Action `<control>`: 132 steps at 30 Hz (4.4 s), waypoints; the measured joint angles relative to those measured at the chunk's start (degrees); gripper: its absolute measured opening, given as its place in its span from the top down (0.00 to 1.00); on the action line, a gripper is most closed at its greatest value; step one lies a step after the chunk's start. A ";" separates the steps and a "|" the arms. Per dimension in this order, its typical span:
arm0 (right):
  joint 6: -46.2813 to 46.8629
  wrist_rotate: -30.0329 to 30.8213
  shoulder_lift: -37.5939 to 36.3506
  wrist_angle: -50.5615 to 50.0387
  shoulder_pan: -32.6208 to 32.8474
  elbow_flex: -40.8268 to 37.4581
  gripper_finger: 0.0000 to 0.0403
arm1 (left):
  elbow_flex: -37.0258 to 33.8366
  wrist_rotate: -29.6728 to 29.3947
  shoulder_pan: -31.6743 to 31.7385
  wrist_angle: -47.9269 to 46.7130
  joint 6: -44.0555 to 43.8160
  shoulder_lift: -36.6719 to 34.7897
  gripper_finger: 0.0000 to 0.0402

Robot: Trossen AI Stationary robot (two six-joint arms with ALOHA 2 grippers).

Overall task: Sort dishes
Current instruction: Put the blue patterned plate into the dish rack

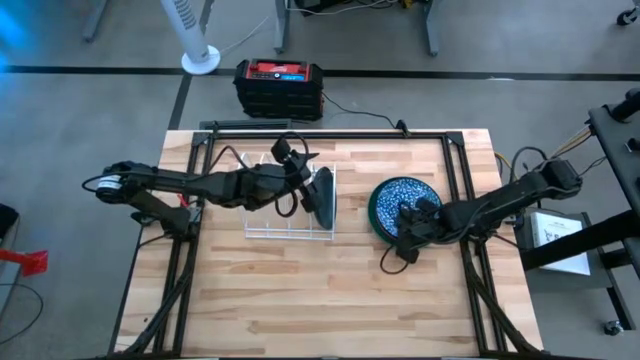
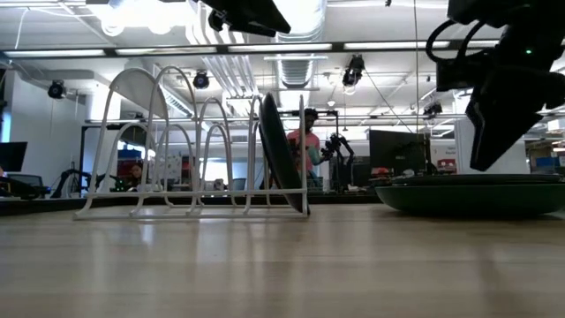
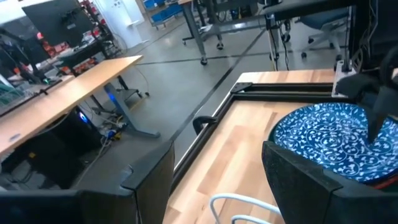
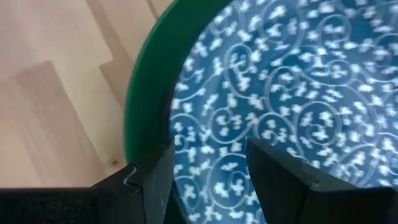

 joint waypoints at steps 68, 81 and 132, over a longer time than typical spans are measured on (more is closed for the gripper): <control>34.35 7.96 -13.39 -14.82 2.62 -7.06 0.63 | 35.23 9.42 -0.55 -20.42 -14.52 43.39 0.42; 41.17 12.37 -14.09 -16.87 2.62 -7.04 0.70 | 35.32 8.91 0.56 -16.37 -16.43 44.00 0.42; 38.20 11.82 -13.18 -2.89 5.72 -11.79 0.94 | 35.36 20.10 -2.05 -4.23 -6.80 46.94 0.42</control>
